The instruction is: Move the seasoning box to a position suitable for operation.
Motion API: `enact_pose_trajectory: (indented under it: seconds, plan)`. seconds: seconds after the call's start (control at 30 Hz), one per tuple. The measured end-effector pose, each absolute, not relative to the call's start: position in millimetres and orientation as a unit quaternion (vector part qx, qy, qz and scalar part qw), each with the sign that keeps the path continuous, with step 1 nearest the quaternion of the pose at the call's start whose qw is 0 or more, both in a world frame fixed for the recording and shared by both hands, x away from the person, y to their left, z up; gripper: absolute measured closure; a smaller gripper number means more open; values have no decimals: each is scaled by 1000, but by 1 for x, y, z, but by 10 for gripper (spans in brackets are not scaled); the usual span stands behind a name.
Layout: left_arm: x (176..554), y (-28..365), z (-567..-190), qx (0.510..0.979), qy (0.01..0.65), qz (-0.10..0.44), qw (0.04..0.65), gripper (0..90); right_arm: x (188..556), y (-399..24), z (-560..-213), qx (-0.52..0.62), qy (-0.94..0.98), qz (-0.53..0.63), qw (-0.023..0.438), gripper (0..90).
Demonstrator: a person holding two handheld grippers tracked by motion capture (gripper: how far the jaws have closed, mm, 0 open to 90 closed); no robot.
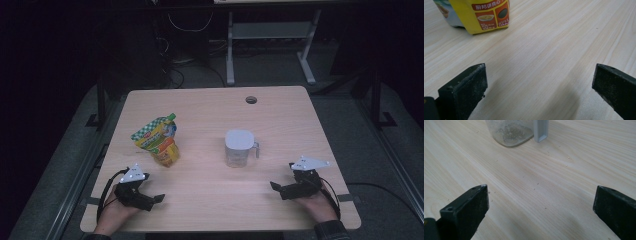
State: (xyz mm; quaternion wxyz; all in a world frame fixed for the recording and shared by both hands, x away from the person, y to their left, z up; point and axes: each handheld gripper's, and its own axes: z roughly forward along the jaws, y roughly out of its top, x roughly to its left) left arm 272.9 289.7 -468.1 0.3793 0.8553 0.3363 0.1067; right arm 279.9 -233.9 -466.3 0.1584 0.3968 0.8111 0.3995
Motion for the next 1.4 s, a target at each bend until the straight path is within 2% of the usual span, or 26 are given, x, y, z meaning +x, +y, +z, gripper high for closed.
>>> enact_pose_trajectory:
  seconds: [0.5,0.6,1.03,1.2,1.4]
  plan:
    - [272,290,-466,851,337,109,388,0,285,-238,-464,396,808,412,146,0]
    - [268,291,-466,847,340,109,395,0,287,-237,-463,394,807,417,142,41]
    - [267,291,-465,844,336,112,402,0,291,-228,-456,377,812,422,142,61]
    - [265,291,-465,843,338,112,403,0,296,-231,-454,371,809,437,128,132]
    - [265,291,-463,843,336,115,404,0,299,-230,-448,364,811,438,131,137]
